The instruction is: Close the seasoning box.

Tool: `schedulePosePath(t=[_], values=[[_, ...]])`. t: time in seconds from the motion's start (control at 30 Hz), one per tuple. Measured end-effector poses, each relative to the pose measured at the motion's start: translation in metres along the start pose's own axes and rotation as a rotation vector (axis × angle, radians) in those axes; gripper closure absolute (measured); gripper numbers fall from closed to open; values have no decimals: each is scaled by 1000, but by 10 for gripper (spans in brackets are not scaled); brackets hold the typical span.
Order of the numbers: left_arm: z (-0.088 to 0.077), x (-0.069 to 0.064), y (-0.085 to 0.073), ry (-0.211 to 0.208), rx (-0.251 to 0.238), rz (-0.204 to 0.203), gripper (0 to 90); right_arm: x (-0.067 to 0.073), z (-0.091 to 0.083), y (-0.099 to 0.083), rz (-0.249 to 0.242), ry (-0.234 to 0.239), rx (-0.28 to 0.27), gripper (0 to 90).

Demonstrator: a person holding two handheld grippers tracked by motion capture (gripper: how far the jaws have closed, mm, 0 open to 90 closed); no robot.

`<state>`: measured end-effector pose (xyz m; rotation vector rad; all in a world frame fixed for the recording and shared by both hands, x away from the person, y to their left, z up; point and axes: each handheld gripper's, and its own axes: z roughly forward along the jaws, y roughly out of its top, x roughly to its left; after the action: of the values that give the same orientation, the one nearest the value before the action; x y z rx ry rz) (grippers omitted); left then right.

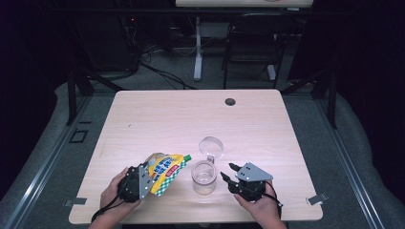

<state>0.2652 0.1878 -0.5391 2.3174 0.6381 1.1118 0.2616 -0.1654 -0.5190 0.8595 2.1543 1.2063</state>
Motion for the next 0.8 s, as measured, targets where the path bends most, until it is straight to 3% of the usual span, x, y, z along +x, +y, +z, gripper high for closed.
schedulePosePath(t=[0.2,0.3,0.4,0.6,0.8], values=[[1,-3,2,8,2,24,597,4,-4,5,-31,-3,4,623],[1,-5,3,17,-1,32,597,6,-5,7,-69,-21,2,644],[0,-6,4,17,-2,38,597,8,-6,9,-71,-20,1,648],[0,-8,6,15,1,52,597,9,-10,13,-67,-14,-34,591],[1,-10,8,13,0,66,598,9,-9,14,-70,-2,-36,530]])
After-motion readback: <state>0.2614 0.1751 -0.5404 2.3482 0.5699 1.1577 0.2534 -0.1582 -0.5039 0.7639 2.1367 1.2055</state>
